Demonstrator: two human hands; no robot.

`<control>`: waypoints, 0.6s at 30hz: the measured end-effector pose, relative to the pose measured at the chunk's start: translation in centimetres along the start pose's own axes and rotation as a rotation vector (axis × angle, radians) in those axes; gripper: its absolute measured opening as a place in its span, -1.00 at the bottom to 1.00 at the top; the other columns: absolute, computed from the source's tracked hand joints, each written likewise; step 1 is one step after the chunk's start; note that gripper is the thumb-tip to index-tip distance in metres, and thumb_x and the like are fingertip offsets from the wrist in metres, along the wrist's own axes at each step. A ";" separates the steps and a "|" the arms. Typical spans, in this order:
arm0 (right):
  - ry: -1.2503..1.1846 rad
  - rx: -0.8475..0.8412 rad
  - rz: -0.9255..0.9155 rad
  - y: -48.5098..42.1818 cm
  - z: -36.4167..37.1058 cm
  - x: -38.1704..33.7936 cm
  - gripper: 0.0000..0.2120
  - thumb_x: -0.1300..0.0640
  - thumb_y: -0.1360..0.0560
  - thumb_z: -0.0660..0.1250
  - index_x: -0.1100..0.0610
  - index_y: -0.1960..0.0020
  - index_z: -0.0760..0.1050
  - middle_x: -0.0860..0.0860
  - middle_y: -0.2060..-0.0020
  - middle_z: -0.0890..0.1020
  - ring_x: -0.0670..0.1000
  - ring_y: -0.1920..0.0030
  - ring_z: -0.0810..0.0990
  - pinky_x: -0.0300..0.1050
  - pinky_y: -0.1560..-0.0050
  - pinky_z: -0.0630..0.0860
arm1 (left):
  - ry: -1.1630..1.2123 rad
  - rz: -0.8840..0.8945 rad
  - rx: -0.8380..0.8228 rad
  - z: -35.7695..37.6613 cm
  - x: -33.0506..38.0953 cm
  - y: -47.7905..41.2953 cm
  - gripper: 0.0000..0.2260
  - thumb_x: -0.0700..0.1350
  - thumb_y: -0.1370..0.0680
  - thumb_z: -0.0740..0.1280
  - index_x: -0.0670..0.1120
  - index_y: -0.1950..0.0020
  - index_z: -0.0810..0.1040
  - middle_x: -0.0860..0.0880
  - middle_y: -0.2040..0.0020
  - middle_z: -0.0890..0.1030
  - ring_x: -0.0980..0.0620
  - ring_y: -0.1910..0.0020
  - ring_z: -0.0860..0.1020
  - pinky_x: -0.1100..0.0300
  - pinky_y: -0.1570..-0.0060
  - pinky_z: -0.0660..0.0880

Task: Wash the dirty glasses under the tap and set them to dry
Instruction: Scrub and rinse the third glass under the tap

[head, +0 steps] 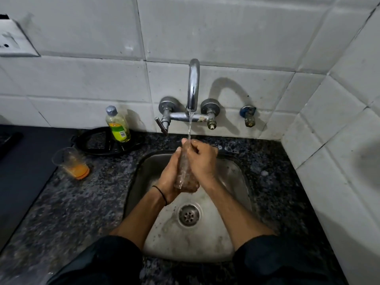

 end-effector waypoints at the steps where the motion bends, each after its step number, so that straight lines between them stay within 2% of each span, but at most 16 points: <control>1: 0.106 0.098 -0.029 0.9 0.8 -0.1 -0.69 -0.12 -0.61 0.22 0.06 0.15 0.55 -0.04 0.22 0.58 -0.03 0.13 0.52 0.02 -0.02 0.49 | -0.023 0.070 0.098 0.2 -0.2 -0.4 -0.53 0.26 -0.62 0.14 -0.08 -0.07 0.66 -0.10 0.13 0.69 -0.04 0.21 0.64 0.10 0.23 0.55; 3: 0.194 0.223 -0.053 2.7 2.0 -0.6 -0.78 -0.08 -0.60 0.23 0.08 0.00 0.46 -0.01 0.01 0.48 -0.03 -0.02 0.42 -0.10 -0.06 0.43 | -0.176 0.198 0.272 0.6 -0.6 -0.9 -0.60 0.13 -0.67 0.13 -0.05 0.10 0.65 -0.02 0.23 0.68 0.02 0.19 0.61 0.14 0.15 0.51; 5: 0.126 0.225 -0.054 3.2 2.1 -0.6 -0.76 -0.06 -0.57 0.32 0.08 0.08 0.39 -0.02 0.06 0.43 -0.05 0.03 0.37 -0.24 0.06 0.36 | -0.245 0.226 0.324 0.8 -0.8 -0.6 -0.60 0.10 -0.68 0.11 -0.04 0.16 0.62 0.05 0.31 0.67 0.12 0.28 0.62 0.20 0.23 0.51; 7: 0.038 0.198 -0.002 2.2 1.4 -0.5 -0.65 -0.04 -0.54 0.40 0.04 0.29 0.33 -0.04 0.26 0.43 -0.07 0.21 0.37 -0.28 0.25 0.29 | -0.219 0.180 0.268 0.5 -1.4 -0.4 -0.56 0.19 -0.67 0.08 -0.01 0.04 0.67 0.03 0.21 0.72 0.14 0.23 0.67 0.20 0.27 0.53; 9: -0.186 0.106 0.145 0.7 0.6 -0.3 -0.56 -0.01 -0.51 0.46 0.03 0.42 0.32 -0.08 0.48 0.41 -0.11 0.44 0.35 -0.29 0.42 0.30 | -0.098 0.112 0.145 0.1 -1.4 0.0 -0.50 0.25 -0.65 0.05 -0.04 -0.12 0.65 -0.05 0.10 0.72 0.03 0.14 0.69 0.14 0.21 0.56; 11: -0.543 0.000 0.357 0.1 -0.2 -0.7 -0.61 0.04 -0.51 0.47 0.08 0.43 0.44 -0.09 0.58 0.47 -0.13 0.56 0.40 -0.27 0.49 0.38 | -0.033 -0.003 -0.019 -0.3 -1.3 0.3 -0.36 0.38 -0.59 0.01 -0.09 -0.15 0.64 -0.14 0.06 0.69 -0.07 0.18 0.65 0.07 0.21 0.56; 13: -0.770 -0.088 0.473 0.0 -0.5 -0.8 -0.63 0.10 -0.56 0.40 0.12 0.39 0.47 -0.09 0.62 0.49 -0.15 0.60 0.44 -0.32 0.49 0.40 | -0.011 -0.056 -0.089 -0.7 -1.0 0.2 -0.27 0.46 -0.54 0.00 -0.09 -0.11 0.67 -0.18 0.05 0.66 -0.11 0.21 0.62 0.02 0.17 0.55; 15: -0.749 -0.076 0.464 0.0 -0.2 -0.7 -0.58 0.08 -0.61 0.33 0.10 0.41 0.43 -0.10 0.63 0.45 -0.15 0.61 0.40 -0.31 0.51 0.37 | 0.003 -0.037 -0.046 -0.7 -0.6 0.1 -0.32 0.43 -0.55 0.04 -0.08 -0.05 0.71 -0.18 0.04 0.68 -0.11 0.20 0.64 0.01 0.15 0.56; 18: -0.384 0.020 0.262 0.4 0.9 0.2 -0.58 0.01 -0.66 0.23 0.03 0.37 0.41 -0.09 0.51 0.45 -0.10 0.47 0.40 -0.15 0.38 0.35 | -0.099 0.036 0.210 -0.1 -0.1 0.1 -0.44 0.33 -0.60 0.10 -0.09 -0.02 0.68 -0.12 0.13 0.73 -0.09 0.23 0.70 0.04 0.22 0.61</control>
Point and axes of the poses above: each hand's wrist, its own y-axis away from the middle knuckle, its own z-axis out of the palm, x = y × z, the point moved 1 cm from there along -y, towards the middle knuckle
